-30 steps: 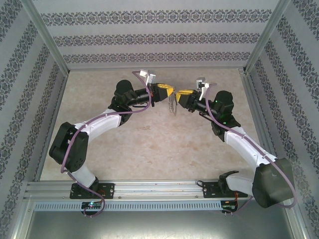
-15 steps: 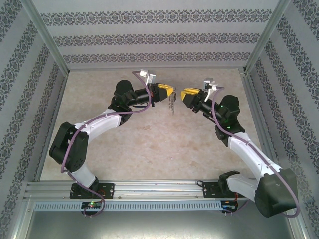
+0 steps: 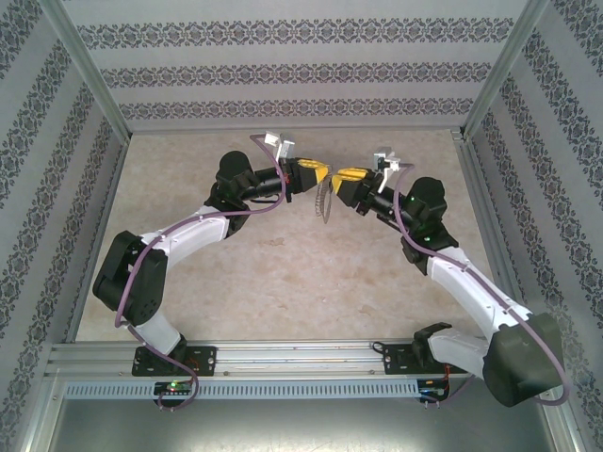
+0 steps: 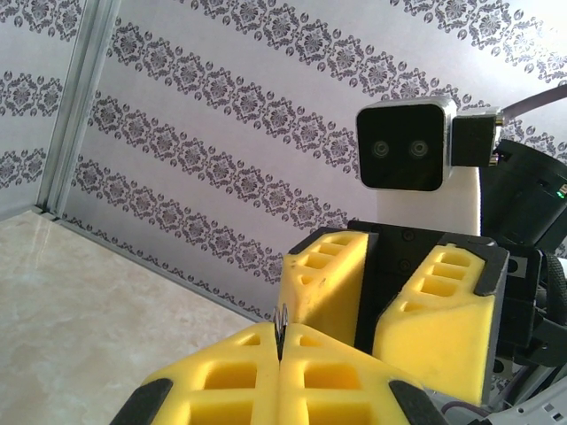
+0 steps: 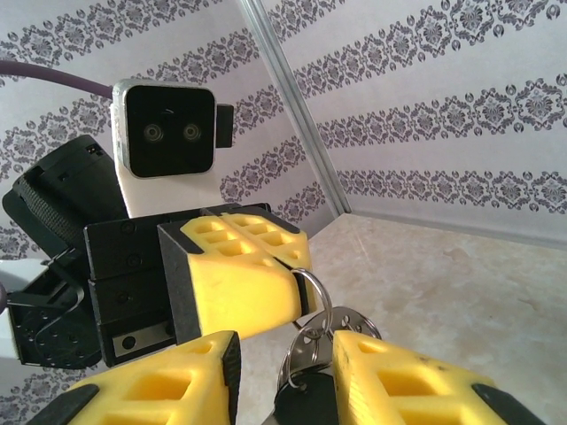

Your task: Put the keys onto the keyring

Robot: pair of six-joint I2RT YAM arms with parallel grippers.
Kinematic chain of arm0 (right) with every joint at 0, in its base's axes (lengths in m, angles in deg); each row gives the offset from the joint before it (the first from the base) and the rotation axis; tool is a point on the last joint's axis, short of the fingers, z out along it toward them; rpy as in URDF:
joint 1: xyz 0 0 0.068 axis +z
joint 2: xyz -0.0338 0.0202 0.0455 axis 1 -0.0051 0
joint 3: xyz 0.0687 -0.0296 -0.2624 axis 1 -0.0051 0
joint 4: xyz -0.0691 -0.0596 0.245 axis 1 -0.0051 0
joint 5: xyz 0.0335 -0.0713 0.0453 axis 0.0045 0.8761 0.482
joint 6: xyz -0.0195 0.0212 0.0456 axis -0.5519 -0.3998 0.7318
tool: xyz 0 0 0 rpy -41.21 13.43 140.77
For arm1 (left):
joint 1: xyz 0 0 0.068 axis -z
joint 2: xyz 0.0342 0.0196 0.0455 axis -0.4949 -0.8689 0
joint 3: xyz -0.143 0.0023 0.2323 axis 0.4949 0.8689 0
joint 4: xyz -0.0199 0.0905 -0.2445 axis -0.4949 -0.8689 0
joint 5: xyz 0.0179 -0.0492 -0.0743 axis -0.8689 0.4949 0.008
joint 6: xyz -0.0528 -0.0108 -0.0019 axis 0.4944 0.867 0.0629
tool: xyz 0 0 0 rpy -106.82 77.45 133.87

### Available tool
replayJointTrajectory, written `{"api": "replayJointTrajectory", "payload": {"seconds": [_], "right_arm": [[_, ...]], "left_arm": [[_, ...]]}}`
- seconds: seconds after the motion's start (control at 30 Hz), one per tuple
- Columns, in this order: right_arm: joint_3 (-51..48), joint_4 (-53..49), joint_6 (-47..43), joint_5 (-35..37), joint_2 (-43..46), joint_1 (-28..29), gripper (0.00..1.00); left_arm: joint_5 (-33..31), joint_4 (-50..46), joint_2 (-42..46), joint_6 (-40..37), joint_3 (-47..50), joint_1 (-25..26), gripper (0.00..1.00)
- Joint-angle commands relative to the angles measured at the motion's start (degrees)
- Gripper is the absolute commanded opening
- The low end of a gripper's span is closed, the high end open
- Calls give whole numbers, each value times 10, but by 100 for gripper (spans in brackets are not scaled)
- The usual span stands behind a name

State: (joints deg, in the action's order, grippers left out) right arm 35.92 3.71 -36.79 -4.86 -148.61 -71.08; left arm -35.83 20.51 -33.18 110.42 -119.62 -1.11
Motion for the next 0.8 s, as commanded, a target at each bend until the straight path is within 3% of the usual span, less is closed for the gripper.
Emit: {"api": "replayJointTrajectory", "payload": {"seconds": [0.0,0.13,0.37,0.77], "right_arm": [[23,5,-13,-13,-9,9,33],[26,-2,-18,-16,-17,13,26],[22,-16,-33,-19,-15,19,1],[36,-62,-79,1,-18,48,0]], "left_arm": [[9,35,10,4,-22,8,0],[8,34,10,3,-24,7,0],[8,32,10,0,-25,7,0],[1,31,12,-3,-24,8,0]]}}
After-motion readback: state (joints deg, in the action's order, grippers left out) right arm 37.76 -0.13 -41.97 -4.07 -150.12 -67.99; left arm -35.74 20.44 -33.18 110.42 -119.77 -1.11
